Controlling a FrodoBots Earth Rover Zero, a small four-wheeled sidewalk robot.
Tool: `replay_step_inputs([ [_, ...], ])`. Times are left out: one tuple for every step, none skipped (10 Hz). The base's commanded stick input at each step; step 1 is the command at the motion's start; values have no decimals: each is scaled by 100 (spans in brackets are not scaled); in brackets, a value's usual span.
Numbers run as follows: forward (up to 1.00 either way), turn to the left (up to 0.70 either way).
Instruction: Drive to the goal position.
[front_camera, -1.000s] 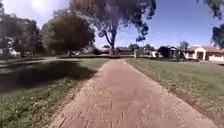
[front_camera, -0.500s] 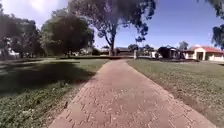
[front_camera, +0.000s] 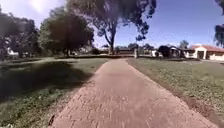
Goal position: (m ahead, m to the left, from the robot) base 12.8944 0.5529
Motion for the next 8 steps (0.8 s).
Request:
replay_step_inputs([
  [70,0],
  [70,0],
  [70,0],
  [70,0],
  [70,0],
  [70,0],
  [70,0],
  [70,0],
])
